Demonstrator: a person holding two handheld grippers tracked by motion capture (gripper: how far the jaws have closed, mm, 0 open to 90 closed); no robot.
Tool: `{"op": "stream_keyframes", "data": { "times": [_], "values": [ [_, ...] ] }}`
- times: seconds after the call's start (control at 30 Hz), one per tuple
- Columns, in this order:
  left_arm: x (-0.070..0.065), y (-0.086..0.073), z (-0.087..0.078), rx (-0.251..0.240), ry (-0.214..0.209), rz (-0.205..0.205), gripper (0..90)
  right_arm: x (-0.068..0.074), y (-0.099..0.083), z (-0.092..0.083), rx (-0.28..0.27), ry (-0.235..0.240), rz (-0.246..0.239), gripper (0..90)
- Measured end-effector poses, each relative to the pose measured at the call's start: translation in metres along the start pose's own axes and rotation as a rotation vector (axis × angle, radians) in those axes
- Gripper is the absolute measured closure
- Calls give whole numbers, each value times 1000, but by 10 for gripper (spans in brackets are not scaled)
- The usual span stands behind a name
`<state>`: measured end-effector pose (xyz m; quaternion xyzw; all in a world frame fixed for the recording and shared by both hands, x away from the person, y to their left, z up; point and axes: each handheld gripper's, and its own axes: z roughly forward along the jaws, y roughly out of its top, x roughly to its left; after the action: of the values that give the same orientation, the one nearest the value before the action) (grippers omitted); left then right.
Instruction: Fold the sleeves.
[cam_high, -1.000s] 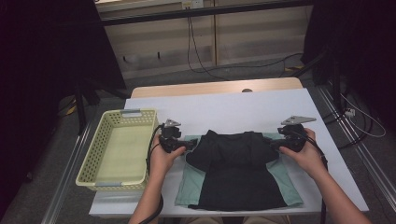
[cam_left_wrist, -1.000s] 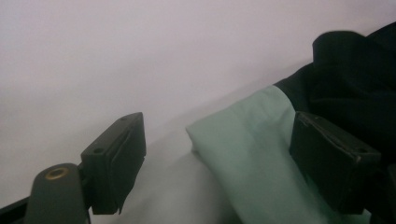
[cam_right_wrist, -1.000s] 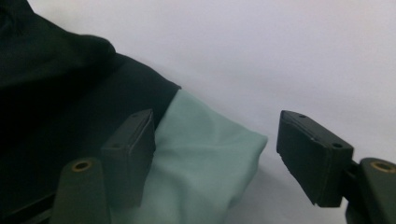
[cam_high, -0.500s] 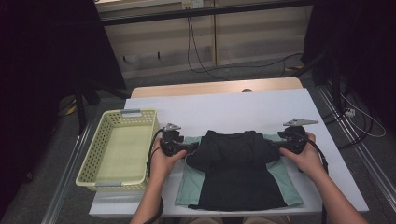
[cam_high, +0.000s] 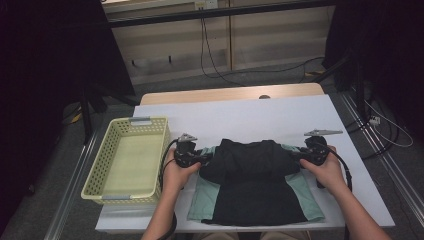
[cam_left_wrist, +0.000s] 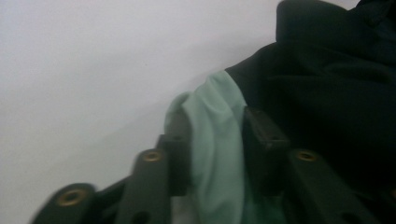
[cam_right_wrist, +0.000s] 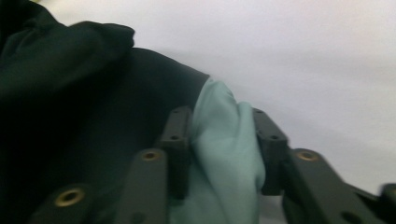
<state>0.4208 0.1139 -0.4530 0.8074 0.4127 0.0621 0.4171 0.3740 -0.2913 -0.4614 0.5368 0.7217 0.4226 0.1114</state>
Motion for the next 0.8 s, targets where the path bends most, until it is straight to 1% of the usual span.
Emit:
{"op": "stream_keyframes", "data": {
  "times": [0.03,0.1,0.13,0.17,0.23,0.27,0.3,0.33,0.37,0.4,0.43,0.47,0.5,0.53,0.57,0.6,0.63,0.67,0.73,0.77,0.8],
  "values": [
    [-3,0,-1,11,18,-2,824,1,0,-1,-5,4,-1,760],
    [-3,0,0,4,22,-8,844,3,0,-2,-17,1,-22,775],
    [-3,0,0,4,22,-8,847,4,0,-3,-21,-1,-32,778],
    [-4,1,-1,0,27,1,851,6,0,-4,-34,0,-44,782],
    [-5,4,-5,-24,27,2,853,7,1,-6,-42,4,-50,785],
    [-7,9,-10,-54,31,8,855,10,4,-9,-62,5,-65,788],
    [-7,9,-10,-54,31,8,856,11,6,-10,-69,1,-79,789],
    [-7,14,-15,-85,36,13,857,12,7,-11,-74,-2,-86,790],
    [-7,14,-15,-85,36,13,857,13,9,-11,-80,-3,-90,790],
    [-7,15,-16,-86,39,25,857,13,10,-11,-87,-3,-92,789],
    [-5,17,-16,-93,51,40,857,13,12,-11,-98,-4,-94,789],
    [-5,17,-16,-93,51,40,857,13,14,-11,-110,-9,-97,789],
    [-2,18,-15,-109,57,36,857,13,15,-11,-127,-15,-96,789],
    [-2,18,-15,-109,57,36,857,13,15,-11,-127,-15,-96,789],
    [0,19,-16,-122,54,29,857,12,16,-12,-140,-17,-91,788],
    [2,22,-16,-132,49,37,856,10,19,-10,-149,-22,-87,788],
    [2,22,-16,-132,49,37,856,10,19,-10,-149,-22,-87,788],
    [5,24,-17,-134,53,34,857,7,22,-8,-150,-30,-92,787],
    [7,26,-17,-131,56,34,856,6,23,-7,-151,-27,-90,787],
    [11,28,-16,-138,64,28,856,5,27,-5,-150,-26,-84,788],
    [11,28,-16,-138,64,28,856,5,27,-5,-150,-26,-84,788]
  ]
}}
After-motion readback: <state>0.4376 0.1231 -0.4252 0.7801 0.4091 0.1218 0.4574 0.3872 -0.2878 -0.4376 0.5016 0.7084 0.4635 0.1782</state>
